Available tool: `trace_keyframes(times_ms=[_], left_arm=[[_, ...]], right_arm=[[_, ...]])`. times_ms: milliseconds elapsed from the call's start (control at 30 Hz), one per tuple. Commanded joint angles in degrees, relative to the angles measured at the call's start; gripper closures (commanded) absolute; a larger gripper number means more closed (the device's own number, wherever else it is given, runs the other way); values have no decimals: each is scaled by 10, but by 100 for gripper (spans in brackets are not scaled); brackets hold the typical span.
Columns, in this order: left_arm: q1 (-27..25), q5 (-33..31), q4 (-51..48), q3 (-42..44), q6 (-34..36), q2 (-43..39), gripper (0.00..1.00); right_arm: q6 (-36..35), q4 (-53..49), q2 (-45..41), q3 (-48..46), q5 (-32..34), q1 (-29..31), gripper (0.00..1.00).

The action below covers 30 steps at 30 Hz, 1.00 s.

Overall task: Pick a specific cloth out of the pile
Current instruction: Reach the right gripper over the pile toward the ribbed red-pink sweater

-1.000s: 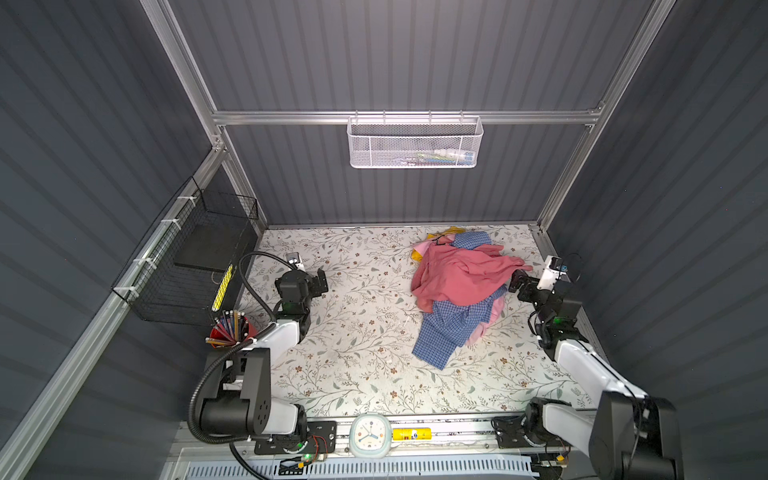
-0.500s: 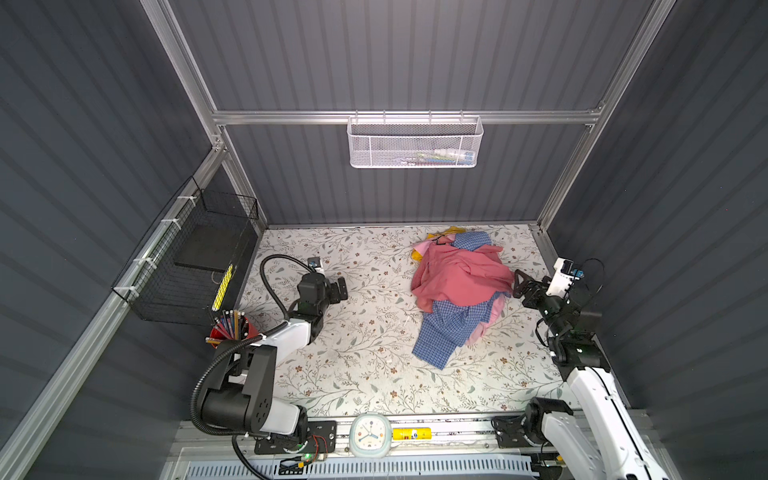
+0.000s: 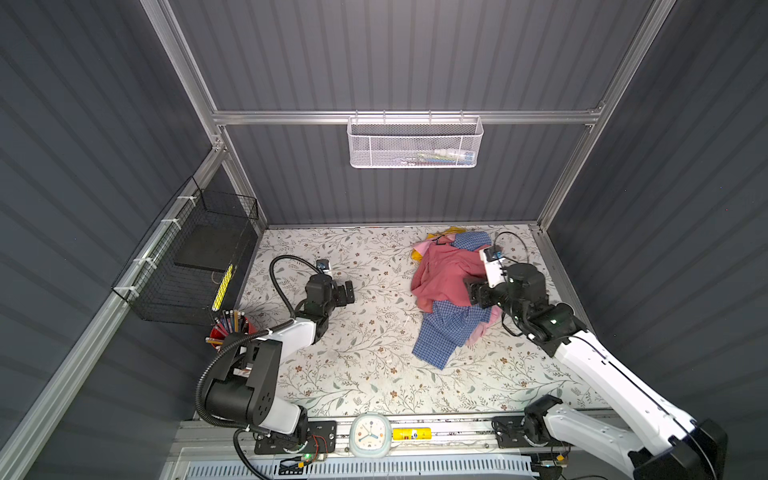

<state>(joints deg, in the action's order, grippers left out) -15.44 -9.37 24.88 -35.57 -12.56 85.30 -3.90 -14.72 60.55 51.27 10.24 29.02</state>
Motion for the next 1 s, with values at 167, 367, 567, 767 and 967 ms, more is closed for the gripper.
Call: trace_keyframes(times_ms=[167,367,567,767,967], left_arm=[[1,-8,13,15,-27,-14,0],[1,-5,13,16,-33,-11,0],[1,-1,12,15,-35,-12,0],[1,2,10,20,-38,-16,0],[1,13,9,23,-38,-20,0]], right_arm=[[-140,-141,143,108,135,105,20],[-179,-180,210,145,167,142,20],[-206,-183,254,161,182,161,21],[-224,-187,292,181,201,179,21],[-236,-180,313,197,189,205,21]])
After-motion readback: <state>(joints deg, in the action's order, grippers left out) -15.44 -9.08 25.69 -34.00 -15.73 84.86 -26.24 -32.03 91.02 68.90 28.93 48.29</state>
